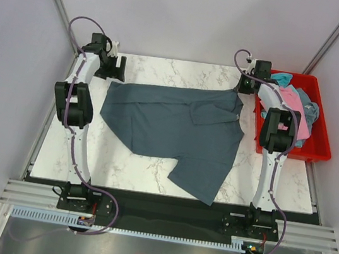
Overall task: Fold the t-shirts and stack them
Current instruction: Fold the tshirt
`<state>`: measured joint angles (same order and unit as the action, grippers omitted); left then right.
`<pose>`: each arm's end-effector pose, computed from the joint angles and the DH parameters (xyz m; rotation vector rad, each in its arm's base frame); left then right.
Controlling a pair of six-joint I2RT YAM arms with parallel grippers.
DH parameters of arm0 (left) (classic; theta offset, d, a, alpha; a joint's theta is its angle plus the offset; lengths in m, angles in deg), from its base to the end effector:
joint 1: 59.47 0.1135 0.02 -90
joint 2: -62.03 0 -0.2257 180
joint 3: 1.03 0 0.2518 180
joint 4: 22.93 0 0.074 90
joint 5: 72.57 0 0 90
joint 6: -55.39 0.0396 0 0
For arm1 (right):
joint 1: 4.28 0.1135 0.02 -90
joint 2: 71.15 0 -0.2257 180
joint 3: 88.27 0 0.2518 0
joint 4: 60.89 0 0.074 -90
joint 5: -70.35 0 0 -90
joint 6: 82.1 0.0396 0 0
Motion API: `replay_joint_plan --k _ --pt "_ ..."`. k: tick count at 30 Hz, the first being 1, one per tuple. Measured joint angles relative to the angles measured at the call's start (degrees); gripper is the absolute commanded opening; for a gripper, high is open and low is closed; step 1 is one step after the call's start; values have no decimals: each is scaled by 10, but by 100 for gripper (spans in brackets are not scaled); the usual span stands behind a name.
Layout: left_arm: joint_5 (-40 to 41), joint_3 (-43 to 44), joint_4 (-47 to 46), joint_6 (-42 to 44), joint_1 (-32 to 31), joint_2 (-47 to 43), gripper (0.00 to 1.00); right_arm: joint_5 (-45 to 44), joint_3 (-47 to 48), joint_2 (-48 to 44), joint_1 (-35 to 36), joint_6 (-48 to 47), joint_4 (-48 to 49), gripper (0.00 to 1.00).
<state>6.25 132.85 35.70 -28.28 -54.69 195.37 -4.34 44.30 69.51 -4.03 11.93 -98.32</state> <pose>0.4853 0.0329 0.1842 0.1064 2.5627 -0.1788 0.5224 0.0127 0.1411 -0.0517 2.3563 0.3520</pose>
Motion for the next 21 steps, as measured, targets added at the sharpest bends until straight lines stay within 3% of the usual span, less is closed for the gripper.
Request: replay_joint_plan --k 7,13,16,21 --pt "19 21 -9 0 0 35 92 -7 1 0 20 -4 2 0" --pt "21 31 -15 0 2 71 80 -8 -2 0 31 -5 4 0" --pt "22 40 -19 2 3 77 65 -9 -10 0 31 -7 5 0" --pt "21 60 -23 3 4 91 24 -14 -21 0 31 -9 7 0"
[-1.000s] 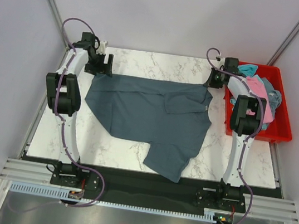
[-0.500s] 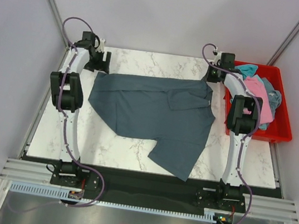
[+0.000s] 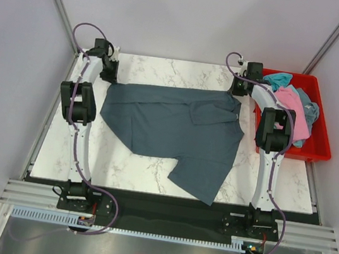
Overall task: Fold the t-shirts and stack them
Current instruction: Fold the tshirt
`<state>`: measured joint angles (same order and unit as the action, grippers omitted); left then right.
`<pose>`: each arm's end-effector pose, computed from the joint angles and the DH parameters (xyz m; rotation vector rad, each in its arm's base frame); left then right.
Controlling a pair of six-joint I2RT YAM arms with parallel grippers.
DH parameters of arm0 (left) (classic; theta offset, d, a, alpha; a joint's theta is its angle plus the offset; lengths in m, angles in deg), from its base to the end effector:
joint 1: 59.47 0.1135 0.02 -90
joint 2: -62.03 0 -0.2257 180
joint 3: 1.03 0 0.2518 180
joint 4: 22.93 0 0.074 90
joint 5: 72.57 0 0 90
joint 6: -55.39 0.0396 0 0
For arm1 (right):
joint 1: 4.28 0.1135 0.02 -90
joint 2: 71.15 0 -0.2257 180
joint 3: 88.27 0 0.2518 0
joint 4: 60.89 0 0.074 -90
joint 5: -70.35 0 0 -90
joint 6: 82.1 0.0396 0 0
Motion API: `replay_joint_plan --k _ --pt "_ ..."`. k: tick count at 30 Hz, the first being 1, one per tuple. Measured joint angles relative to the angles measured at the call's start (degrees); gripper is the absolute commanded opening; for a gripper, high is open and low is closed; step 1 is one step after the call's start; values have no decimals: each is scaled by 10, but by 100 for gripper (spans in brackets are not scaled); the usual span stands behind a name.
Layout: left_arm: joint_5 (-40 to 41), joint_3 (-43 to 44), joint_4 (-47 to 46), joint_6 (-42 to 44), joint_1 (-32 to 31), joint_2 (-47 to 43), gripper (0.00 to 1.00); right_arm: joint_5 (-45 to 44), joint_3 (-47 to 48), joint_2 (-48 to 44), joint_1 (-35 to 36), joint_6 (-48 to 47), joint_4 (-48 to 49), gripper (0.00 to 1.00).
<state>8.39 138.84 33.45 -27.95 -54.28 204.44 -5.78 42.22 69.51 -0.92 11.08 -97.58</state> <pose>0.5073 0.0398 0.1431 0.0899 2.5828 -0.1290 0.5178 0.0399 0.1301 -0.1183 2.3820 0.3430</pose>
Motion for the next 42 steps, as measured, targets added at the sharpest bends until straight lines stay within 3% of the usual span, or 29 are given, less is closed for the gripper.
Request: replay_joint_plan --k 1,2,27,28,30,31,32,33,34,36,42 --pt "0 4 0 0 0 4 6 -2 0 0 0 0 1 0" --pt "0 5 -1 -2 0 6 2 -5 0 0 -1 -1 2 0" --pt "42 56 -78 -2 -1 7 2 -100 53 8 2 -17 28 0" --pt "45 57 -83 -2 -1 7 14 -103 57 11 2 -18 31 0" --pt "51 66 -90 3 -4 9 59 -109 66 22 4 -18 38 3" --pt "59 69 -96 3 -5 10 74 -114 68 26 6 -19 40 10" --pt "62 72 -99 5 -6 10 76 -118 69 28 7 -19 40 19" --pt "66 75 -100 2 -9 10 78 -124 69 29 9 -20 39 37" --pt "70 76 -101 2 -11 8 84 -129 69 29 10 -20 39 44" --pt "71 76 -95 0 -14 3 85 -146 69 26 12 -28 41 55" --pt "39 -21 -80 -5 -34 -89 82 -192 32 -40 12 -40 42 62"
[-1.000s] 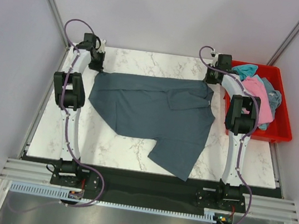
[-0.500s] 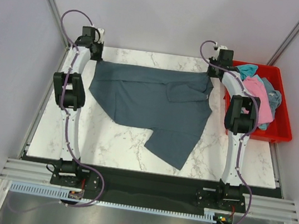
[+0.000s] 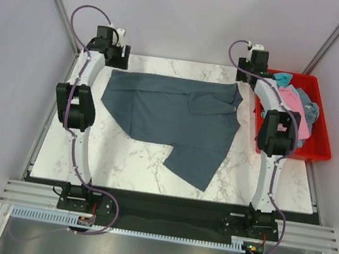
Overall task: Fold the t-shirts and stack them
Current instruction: Fold the tshirt
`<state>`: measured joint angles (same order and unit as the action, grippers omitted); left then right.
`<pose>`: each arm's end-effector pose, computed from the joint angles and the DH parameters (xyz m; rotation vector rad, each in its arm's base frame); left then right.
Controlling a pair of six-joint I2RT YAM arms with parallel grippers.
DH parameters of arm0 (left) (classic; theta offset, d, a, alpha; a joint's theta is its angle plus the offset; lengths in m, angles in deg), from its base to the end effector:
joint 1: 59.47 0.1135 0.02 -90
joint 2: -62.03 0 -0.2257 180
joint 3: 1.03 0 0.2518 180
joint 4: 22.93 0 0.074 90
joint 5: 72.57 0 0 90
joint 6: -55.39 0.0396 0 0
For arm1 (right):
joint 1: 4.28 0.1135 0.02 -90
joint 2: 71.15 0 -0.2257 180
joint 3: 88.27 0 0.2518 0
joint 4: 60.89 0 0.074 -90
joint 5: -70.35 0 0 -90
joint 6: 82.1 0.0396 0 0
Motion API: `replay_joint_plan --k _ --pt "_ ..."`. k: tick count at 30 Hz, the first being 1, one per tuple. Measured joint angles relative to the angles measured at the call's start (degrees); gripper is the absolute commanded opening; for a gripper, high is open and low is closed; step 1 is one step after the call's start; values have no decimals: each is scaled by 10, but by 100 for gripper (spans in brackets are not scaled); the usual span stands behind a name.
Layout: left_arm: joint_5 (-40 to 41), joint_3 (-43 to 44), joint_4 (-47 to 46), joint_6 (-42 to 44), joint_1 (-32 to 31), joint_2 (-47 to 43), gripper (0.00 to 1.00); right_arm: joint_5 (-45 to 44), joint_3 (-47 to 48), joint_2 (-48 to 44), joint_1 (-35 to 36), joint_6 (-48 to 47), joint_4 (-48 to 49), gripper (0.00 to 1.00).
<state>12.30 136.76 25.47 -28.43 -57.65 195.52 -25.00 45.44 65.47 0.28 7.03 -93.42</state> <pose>0.5077 0.0126 0.2172 0.1332 2.3331 -0.0354 0.5266 0.0383 0.1900 -0.0509 2.1864 -0.0658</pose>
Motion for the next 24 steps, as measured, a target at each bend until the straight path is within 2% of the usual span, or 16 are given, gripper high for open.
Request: replay_joint_plan --k 6,7,10,16,24 --pt "-43 -187 5 25 -69 -172 75 55 -120 -168 7 -9 18 58" --pt "-43 -208 6 32 -82 -190 72 73 -142 -195 13 -16 16 57" --pt "-42 -256 18 49 -118 -216 69 129 -186 -245 43 -38 9 55" --pt "-14 -341 46 70 -117 -222 69 232 -251 -249 108 -35 -28 54" --pt "25 -358 69 84 -110 -220 65 285 -276 -220 106 -6 -48 52"
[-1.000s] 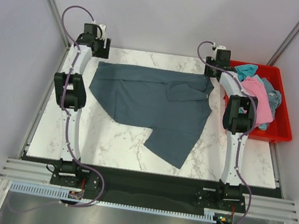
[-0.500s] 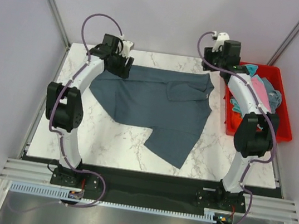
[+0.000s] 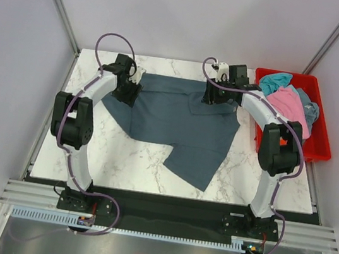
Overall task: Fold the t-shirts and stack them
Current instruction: Fold the tshirt
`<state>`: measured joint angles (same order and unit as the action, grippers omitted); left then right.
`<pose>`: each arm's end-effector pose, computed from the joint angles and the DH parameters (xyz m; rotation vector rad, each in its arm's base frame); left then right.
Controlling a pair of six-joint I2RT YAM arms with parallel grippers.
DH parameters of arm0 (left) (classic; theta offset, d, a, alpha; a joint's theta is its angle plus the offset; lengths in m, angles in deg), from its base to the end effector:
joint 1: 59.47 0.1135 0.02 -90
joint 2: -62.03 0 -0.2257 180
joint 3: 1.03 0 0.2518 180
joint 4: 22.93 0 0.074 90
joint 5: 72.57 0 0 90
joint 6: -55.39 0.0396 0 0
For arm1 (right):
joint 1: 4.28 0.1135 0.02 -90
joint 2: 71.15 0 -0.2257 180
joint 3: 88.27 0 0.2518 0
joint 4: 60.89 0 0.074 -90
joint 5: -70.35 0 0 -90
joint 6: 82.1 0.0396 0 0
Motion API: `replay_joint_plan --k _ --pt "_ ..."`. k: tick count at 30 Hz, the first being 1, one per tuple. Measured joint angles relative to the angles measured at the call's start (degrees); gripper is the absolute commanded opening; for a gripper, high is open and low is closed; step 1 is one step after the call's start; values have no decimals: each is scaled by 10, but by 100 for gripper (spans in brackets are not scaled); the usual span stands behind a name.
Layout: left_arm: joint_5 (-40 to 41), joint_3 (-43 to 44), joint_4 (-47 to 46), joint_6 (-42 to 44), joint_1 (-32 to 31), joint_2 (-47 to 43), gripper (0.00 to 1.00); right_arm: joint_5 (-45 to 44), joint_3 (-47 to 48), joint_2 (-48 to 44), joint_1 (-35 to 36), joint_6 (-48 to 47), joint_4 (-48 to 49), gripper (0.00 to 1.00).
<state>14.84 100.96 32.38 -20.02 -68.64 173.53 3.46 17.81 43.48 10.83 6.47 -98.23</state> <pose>0.3940 -0.0654 0.1791 0.5692 2.6397 -0.0325 0.4207 0.1297 0.2019 -0.5329 2.3072 0.5929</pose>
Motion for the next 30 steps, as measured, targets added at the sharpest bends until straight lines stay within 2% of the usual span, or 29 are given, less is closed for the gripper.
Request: replay_joint_plan --k 5,13,20,23,24,28,29,30 --pt "11 26 1 5 -2 31 60 11 -7 7 5 2 0 51" --pt "29 73 2 15 -3 106 44 10 -12 37 9 -2 -1 50" --pt "41 100 2 19 -3 125 41 4 -14 42 9 -5 0 49" --pt "41 110 2 22 -3 128 17 2 -14 44 9 -5 -1 49" --pt "41 112 2 25 -3 128 13 1 -14 44 9 -6 -1 48" --pt "41 111 1 27 -3 128 14 -7 -14 44 9 -10 0 48" --pt "41 109 1 27 -3 128 16 -9 -14 44 9 -12 -1 48" --pt "40 107 1 27 -3 127 22 -10 -14 44 9 -13 0 48"
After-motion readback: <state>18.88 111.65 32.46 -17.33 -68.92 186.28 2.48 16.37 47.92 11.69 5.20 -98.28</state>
